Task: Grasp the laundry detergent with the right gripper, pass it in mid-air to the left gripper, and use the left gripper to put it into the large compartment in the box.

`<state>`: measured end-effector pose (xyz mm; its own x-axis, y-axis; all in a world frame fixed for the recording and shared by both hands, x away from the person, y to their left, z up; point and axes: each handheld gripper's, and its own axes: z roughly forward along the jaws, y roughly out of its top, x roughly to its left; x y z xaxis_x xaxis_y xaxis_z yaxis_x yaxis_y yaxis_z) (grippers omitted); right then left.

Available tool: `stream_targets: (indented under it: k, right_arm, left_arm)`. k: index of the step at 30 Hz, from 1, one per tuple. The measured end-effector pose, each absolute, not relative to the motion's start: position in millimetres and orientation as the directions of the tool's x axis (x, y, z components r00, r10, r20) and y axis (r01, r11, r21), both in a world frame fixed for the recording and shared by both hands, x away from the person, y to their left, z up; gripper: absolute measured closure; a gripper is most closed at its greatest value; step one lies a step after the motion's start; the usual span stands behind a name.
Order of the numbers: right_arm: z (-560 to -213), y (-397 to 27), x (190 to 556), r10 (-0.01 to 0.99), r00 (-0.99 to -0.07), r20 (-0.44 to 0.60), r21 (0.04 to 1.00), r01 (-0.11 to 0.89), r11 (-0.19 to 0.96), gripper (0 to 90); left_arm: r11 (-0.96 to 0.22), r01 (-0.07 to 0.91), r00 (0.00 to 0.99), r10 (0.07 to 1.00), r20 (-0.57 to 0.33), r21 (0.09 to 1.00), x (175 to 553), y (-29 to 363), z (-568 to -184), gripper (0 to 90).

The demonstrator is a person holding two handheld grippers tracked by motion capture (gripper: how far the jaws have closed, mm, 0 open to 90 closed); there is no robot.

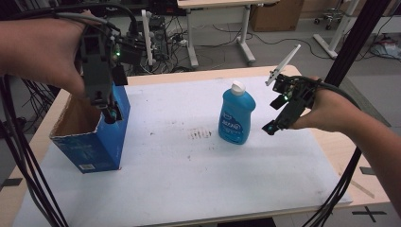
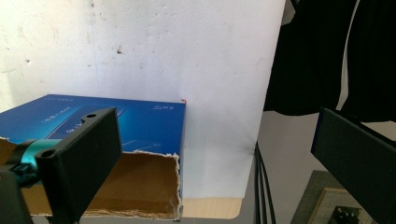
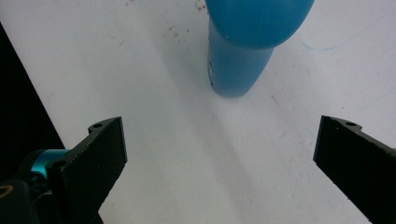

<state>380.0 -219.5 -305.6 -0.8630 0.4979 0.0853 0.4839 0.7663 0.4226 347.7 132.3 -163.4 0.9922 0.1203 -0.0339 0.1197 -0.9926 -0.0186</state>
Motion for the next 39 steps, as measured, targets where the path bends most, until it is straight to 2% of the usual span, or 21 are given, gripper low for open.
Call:
stream_targets:
  k: [9, 22, 39]
  right_arm:
    - [-329, -222, 385, 0.552, -0.826, 0.109, 0.561, 0.51, 0.652, 1.7]
    - [-357, -219, 395, 0.584, -0.797, 0.156, 0.609, 0.543, 0.578, 1.7]
    - [-374, -205, 402, 0.594, -0.784, 0.18, 0.66, 0.544, 0.518, 1.7]
  left_arm:
    - [-0.993, 0.115, 0.993, 0.115, -0.034, -0.011, 348, 133, -164, 1.8]
    - [-0.993, 0.114, 0.993, 0.114, -0.038, -0.002, 348, 137, -164, 1.8]
    - [-0.992, 0.124, 0.992, 0.124, -0.035, -0.006, 345, 147, -163, 1.8]
